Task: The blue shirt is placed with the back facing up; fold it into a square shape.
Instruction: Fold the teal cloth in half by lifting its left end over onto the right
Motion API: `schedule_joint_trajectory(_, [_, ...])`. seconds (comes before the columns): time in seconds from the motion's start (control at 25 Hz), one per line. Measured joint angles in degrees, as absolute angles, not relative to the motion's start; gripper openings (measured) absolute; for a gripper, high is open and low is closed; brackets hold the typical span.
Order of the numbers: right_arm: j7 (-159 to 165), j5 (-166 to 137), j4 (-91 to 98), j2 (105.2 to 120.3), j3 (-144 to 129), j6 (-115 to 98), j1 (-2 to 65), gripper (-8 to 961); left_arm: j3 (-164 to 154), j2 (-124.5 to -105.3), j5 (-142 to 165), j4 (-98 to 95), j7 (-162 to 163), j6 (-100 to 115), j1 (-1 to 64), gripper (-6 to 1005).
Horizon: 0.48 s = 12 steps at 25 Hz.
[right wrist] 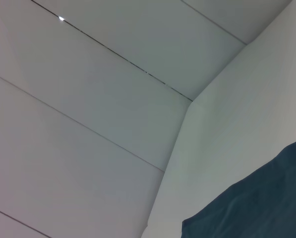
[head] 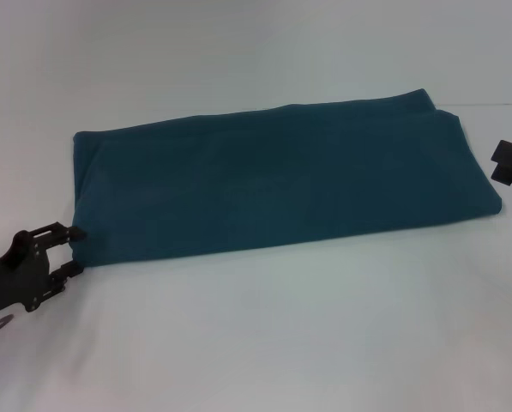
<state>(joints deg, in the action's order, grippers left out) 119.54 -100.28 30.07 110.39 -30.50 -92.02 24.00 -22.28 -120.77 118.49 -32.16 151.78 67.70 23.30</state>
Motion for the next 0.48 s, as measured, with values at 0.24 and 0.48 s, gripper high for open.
schedule_joint_trajectory(0.24, [119.55,-100.19,29.59,110.29,-30.49,-92.02,24.0,687,-21.89,-120.76,118.36,-32.31,151.99,68.24,22.83,587])
schedule_joint_trajectory(0.48, [119.59,-100.05,29.59,110.33,-30.49,-92.02,23.99,687,-21.36,-120.76,118.32,-32.28,152.12,68.12,22.55,587])
